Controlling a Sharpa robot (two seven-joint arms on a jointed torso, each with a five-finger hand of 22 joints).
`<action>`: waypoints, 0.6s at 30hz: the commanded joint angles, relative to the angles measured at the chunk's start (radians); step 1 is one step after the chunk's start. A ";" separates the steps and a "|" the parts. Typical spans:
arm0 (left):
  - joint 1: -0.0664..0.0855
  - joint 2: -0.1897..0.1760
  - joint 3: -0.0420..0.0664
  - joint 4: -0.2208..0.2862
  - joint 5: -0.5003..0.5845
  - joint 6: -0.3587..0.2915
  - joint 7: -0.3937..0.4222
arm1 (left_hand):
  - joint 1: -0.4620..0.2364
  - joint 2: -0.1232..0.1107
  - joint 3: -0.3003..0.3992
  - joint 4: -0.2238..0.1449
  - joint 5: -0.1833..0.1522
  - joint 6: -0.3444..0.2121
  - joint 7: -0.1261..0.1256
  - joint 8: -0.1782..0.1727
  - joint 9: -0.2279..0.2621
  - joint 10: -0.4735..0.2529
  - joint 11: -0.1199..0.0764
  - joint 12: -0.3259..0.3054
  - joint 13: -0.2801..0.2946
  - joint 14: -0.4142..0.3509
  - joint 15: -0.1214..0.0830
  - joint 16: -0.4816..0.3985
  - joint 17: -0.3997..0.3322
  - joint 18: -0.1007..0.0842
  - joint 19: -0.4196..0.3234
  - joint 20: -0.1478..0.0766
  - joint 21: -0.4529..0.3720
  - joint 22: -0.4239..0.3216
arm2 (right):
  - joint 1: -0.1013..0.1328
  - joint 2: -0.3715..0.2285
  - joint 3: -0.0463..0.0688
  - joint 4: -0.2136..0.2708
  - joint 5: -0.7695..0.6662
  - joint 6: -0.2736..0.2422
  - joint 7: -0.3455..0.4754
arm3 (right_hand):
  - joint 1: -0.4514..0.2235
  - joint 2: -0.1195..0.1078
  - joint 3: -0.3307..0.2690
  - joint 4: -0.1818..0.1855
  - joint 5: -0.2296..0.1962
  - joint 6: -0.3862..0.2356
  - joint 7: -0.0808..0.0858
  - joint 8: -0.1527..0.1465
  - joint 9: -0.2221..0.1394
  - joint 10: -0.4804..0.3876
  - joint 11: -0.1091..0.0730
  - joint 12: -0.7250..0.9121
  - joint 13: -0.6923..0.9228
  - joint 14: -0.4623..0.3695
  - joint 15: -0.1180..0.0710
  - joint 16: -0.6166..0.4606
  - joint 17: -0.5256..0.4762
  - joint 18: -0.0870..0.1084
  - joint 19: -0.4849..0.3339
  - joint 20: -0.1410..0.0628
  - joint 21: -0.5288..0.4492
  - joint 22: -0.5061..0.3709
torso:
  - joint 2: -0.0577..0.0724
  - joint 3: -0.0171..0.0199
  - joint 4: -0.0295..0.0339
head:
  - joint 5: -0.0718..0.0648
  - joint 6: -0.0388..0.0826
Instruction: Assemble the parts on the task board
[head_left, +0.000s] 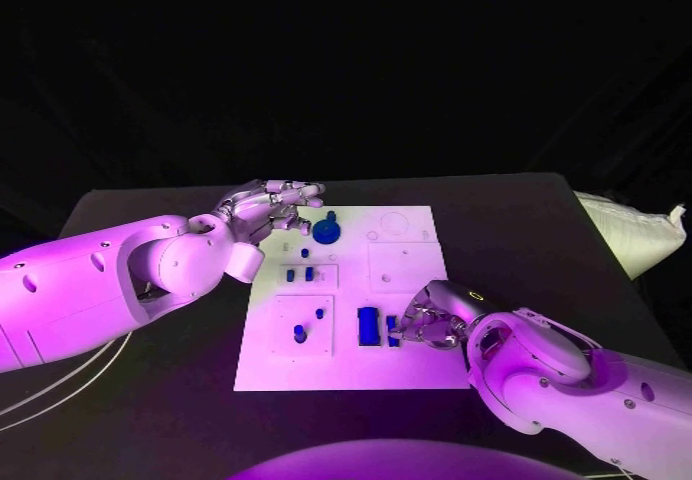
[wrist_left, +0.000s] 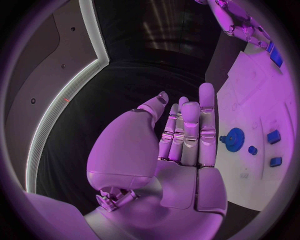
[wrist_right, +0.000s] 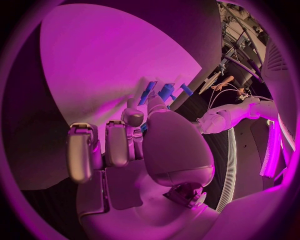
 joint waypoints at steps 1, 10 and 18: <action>0.000 0.002 0.000 -0.003 0.001 0.015 0.011 | 0.010 -0.003 -0.005 0.001 -0.003 -0.007 0.000 0.006 -0.002 -0.008 -0.003 0.006 0.001 -0.010 0.000 -0.008 -0.005 0.011 0.007 0.002 -0.004 -0.001 | 0.004 -0.008 0.001 0.006 0.077 -0.123 0.095 | -0.016 -0.004 -0.022 0.014 0.000 -0.017 0.002 -0.002 -0.001 -0.028 0.004 -0.050 -0.036 0.044 0.002 -0.017 -0.018 0.007 -0.015 0.003 -0.013 0.071 | -0.001 -0.0016 0.0000 | -0.002 0.006; -0.007 0.003 0.000 -0.026 0.001 0.014 0.027 | 0.010 -0.001 -0.009 0.001 -0.003 -0.008 0.000 0.008 -0.002 -0.012 -0.002 0.008 0.001 -0.036 0.001 -0.037 -0.053 0.011 0.001 0.003 -0.011 -0.004 | 0.019 -0.016 0.001 -0.018 0.268 -0.271 0.289 | -0.016 0.002 -0.062 0.043 -0.043 -0.058 0.017 -0.022 -0.008 -0.089 0.017 -0.189 -0.142 0.032 0.012 -0.073 -0.075 0.018 -0.046 0.013 -0.050 0.027 | -0.015 -0.0021 -0.0023 | 0.001 0.022; -0.028 0.015 0.001 -0.072 0.016 -0.051 0.100 | 0.023 0.010 -0.018 0.000 -0.003 -0.008 0.000 0.024 -0.003 -0.040 0.011 0.001 -0.017 -0.262 0.028 -0.260 -0.214 0.005 -0.168 0.025 -0.155 -0.080 | 0.082 -0.005 0.001 -0.152 0.748 -0.249 0.603 | 0.094 0.062 -0.068 0.015 -0.123 -0.151 0.072 -0.093 -0.035 -0.255 0.072 -0.414 -0.326 -0.156 0.063 -0.641 -0.578 0.131 -0.413 0.056 -0.536 -0.503 | -0.047 -0.0068 -0.0040 | -0.004 0.060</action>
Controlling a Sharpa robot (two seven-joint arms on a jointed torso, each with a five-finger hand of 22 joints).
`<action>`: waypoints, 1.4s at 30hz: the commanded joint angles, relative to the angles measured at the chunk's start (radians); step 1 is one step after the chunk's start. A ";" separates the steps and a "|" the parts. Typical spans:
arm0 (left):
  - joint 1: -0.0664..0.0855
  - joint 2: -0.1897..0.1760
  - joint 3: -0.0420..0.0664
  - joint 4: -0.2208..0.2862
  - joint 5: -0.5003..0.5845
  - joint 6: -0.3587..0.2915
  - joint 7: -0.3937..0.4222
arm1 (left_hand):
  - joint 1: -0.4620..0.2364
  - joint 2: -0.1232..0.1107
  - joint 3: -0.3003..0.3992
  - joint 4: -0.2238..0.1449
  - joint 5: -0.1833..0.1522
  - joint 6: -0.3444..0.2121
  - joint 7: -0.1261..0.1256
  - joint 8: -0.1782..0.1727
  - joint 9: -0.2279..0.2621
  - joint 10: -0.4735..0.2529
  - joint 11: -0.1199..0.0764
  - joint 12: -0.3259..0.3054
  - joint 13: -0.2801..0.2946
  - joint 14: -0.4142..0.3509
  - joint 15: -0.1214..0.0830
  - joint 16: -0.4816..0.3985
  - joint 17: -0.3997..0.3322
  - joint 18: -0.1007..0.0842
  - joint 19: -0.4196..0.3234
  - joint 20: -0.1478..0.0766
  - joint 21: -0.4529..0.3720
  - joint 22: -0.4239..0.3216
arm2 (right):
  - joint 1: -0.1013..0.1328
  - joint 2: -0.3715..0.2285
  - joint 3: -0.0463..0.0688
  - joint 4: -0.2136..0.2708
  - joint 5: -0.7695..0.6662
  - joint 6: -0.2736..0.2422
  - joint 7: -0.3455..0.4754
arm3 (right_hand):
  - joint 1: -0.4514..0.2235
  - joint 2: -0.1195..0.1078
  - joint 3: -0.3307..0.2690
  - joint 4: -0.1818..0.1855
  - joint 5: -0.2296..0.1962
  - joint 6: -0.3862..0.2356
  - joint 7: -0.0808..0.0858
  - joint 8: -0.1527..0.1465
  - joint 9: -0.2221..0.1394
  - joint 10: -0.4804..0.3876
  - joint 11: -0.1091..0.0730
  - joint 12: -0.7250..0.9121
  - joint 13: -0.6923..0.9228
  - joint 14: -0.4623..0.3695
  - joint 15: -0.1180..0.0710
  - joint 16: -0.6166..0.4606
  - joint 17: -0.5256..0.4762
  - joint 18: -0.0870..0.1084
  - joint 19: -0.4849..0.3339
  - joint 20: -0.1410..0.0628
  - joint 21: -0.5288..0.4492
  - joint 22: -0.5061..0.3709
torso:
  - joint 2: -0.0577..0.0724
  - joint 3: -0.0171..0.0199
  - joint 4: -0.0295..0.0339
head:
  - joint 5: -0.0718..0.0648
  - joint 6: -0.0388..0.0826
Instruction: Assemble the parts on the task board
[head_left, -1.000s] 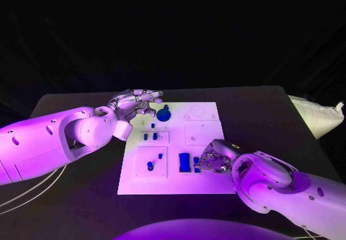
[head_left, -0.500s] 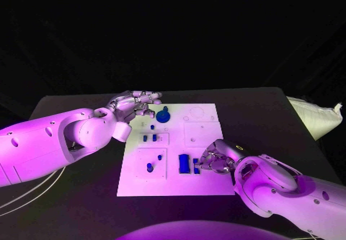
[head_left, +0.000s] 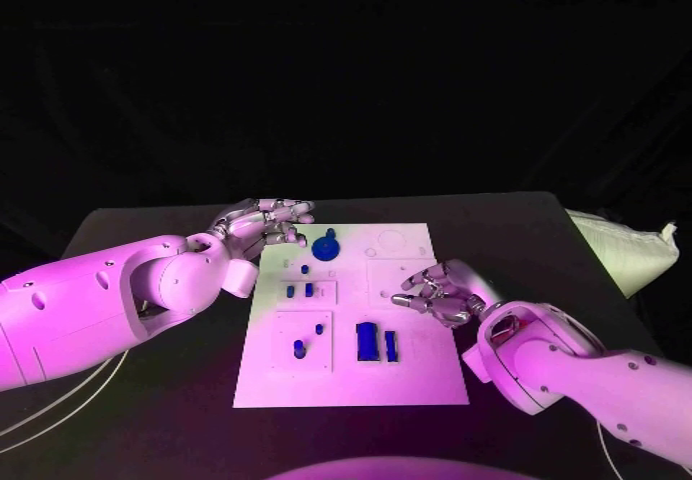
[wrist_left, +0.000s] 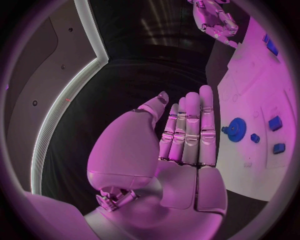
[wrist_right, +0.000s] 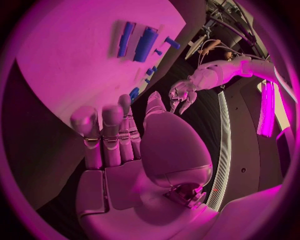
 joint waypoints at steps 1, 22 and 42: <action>-0.004 0.011 0.001 -0.023 0.022 -0.048 0.080 | 0.014 0.000 -0.003 -0.001 -0.004 -0.007 -0.003 0.006 -0.002 -0.019 0.005 -0.020 -0.018 -0.081 0.019 -0.116 -0.060 0.004 -0.082 0.015 -0.073 -0.043 | 0.026 0.010 0.001 -0.064 0.412 0.025 0.299 | 0.067 0.030 0.007 -0.028 -0.008 -0.015 0.020 -0.018 -0.007 -0.060 0.022 -0.098 -0.093 -0.064 0.021 -0.201 -0.139 0.039 -0.136 0.020 -0.229 -0.222 | -0.025 -0.0045 -0.0013 | -0.003 0.028; -0.056 0.101 0.001 -0.181 0.073 -0.162 0.190 | 0.016 0.016 -0.015 0.001 -0.004 -0.001 -0.021 -0.079 -0.015 -0.041 0.071 -0.247 -0.132 -0.157 0.125 -0.748 -0.365 0.011 -0.396 0.145 -0.419 -0.410 | 0.101 0.193 0.001 -0.465 0.945 0.320 0.690 | 0.173 0.136 0.026 -0.221 -0.045 -0.048 0.070 -0.036 -0.169 -0.004 0.095 -0.480 -0.733 -0.230 0.133 -0.777 -0.636 0.044 -0.148 0.130 -0.854 -0.714 | -0.104 -0.0065 -0.0127 | 0.030 0.106; -0.100 0.107 0.023 -0.033 -0.020 -0.454 0.221 | -0.848 0.075 -0.202 -0.016 -0.057 -0.608 -0.189 -0.184 -0.082 -0.646 -0.119 -0.418 -0.194 -0.715 -0.044 -0.914 -0.488 -0.092 -0.813 -0.038 -0.482 -0.676 | 0.205 0.173 -0.124 -0.309 1.111 -0.045 0.773 | -0.785 0.017 0.171 -0.272 -0.100 -0.649 -0.059 -0.099 -0.291 -0.712 -0.054 -0.546 -0.800 -0.951 0.019 -0.839 -0.810 -0.058 -0.780 -0.005 -1.004 -0.887 | -0.124 0.0058 0.0550 | -0.005 0.169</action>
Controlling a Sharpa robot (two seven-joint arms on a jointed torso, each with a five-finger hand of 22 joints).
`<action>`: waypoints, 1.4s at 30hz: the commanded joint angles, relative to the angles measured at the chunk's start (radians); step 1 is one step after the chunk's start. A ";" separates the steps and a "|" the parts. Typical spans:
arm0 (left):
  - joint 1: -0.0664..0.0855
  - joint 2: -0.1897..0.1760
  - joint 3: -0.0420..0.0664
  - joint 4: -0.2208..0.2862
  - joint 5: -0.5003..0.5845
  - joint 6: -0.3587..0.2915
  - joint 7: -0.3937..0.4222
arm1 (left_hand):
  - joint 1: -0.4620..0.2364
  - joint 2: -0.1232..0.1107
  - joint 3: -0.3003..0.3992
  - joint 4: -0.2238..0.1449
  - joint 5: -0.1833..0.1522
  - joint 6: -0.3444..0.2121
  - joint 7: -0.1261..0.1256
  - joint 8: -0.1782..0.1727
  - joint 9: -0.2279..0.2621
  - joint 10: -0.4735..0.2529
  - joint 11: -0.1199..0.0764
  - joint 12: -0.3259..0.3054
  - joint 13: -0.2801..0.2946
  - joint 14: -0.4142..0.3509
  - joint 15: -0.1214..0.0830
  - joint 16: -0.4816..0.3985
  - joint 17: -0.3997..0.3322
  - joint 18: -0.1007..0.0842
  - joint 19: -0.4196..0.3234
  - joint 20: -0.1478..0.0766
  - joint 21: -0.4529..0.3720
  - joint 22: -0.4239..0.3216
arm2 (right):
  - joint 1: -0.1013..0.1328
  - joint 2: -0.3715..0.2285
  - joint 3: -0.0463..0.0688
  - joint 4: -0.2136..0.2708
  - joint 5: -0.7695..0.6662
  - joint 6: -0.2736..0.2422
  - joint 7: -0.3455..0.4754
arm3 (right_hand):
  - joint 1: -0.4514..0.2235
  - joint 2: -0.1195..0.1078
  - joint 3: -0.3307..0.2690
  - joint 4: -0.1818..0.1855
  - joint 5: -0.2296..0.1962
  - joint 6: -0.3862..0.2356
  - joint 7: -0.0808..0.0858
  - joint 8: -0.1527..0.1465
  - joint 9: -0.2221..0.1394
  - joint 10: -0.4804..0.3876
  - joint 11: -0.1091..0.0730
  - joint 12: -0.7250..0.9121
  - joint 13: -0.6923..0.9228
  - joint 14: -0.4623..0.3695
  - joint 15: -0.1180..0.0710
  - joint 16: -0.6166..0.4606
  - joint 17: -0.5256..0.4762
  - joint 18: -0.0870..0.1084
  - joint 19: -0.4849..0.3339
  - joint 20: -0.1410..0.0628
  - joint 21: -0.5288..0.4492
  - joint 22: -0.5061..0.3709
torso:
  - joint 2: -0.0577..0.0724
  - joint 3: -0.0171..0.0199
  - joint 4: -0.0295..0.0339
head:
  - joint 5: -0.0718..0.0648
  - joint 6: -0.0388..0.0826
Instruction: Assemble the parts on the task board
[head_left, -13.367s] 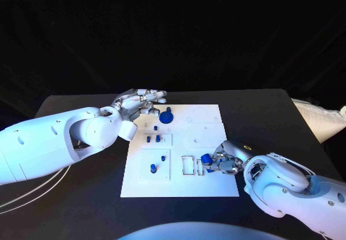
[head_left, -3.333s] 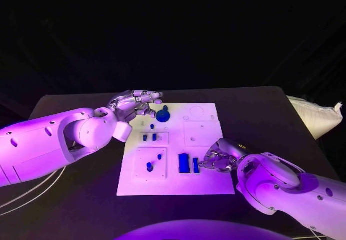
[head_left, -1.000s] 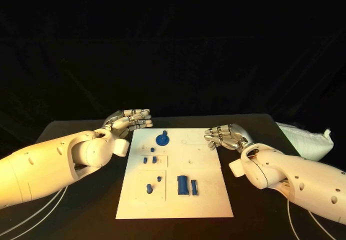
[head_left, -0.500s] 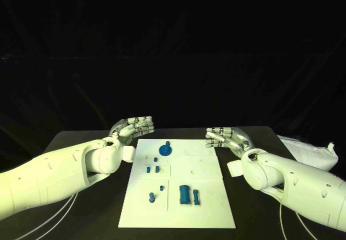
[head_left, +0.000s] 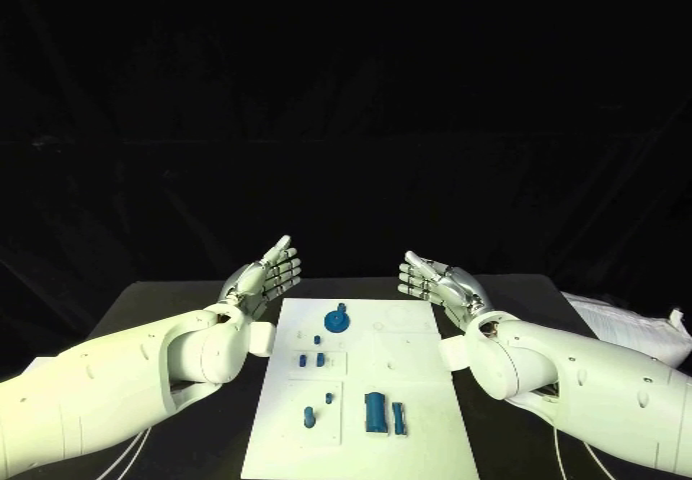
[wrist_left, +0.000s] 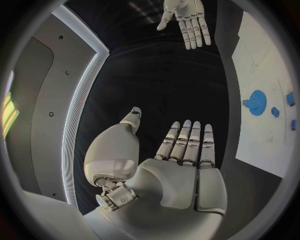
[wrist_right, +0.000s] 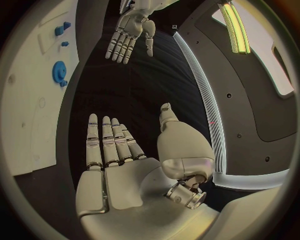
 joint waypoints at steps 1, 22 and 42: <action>-0.012 0.005 0.006 0.047 -0.061 -0.198 0.063 | -0.222 0.004 -0.048 -0.001 -0.007 -0.156 -0.067 -0.013 -0.006 -0.156 -0.098 -0.063 -0.005 -0.144 -0.071 -0.052 -0.016 -0.033 -0.108 -0.047 -0.007 -0.066 | 0.023 -0.008 -0.022 0.040 0.136 -0.177 0.101 | -0.244 -0.024 0.044 -0.002 -0.009 -0.155 -0.034 -0.007 -0.013 -0.182 -0.049 -0.011 -0.005 -0.184 -0.015 -0.008 -0.038 -0.041 -0.166 -0.036 -0.102 -0.038 | -0.004 0.0028 0.0126 | -0.003 0.005; -0.033 0.007 0.018 0.124 -0.102 -0.359 0.101 | -0.494 0.004 -0.150 -0.001 -0.007 -0.346 -0.067 -0.013 -0.006 -0.346 -0.098 -0.063 -0.005 -0.320 -0.071 -0.052 -0.016 -0.110 -0.238 -0.148 -0.007 -0.206 | 0.056 -0.016 -0.062 0.093 0.209 -0.274 0.147 | -0.540 -0.024 0.044 -0.002 -0.009 -0.343 -0.106 -0.007 -0.013 -0.404 -0.049 -0.011 -0.005 -0.408 -0.015 -0.008 -0.038 -0.119 -0.367 -0.113 -0.102 -0.120 | -0.004 0.0028 0.0126 | -0.003 0.005; -0.033 0.007 0.018 0.124 -0.102 -0.359 0.101 | -0.697 0.004 -0.150 -0.001 -0.007 -0.488 -0.067 -0.013 -0.006 -0.489 -0.098 -0.063 -0.005 -0.453 -0.071 -0.052 -0.016 -0.110 -0.338 -0.148 -0.007 -0.206 | 0.056 -0.016 -0.062 0.093 0.209 -0.274 0.147 | -0.764 -0.024 0.044 -0.002 -0.009 -0.485 -0.106 -0.007 -0.013 -0.570 -0.049 -0.011 -0.005 -0.577 -0.015 -0.008 -0.038 -0.119 -0.521 -0.113 -0.102 -0.120 | -0.004 0.0028 0.0126 | -0.003 0.005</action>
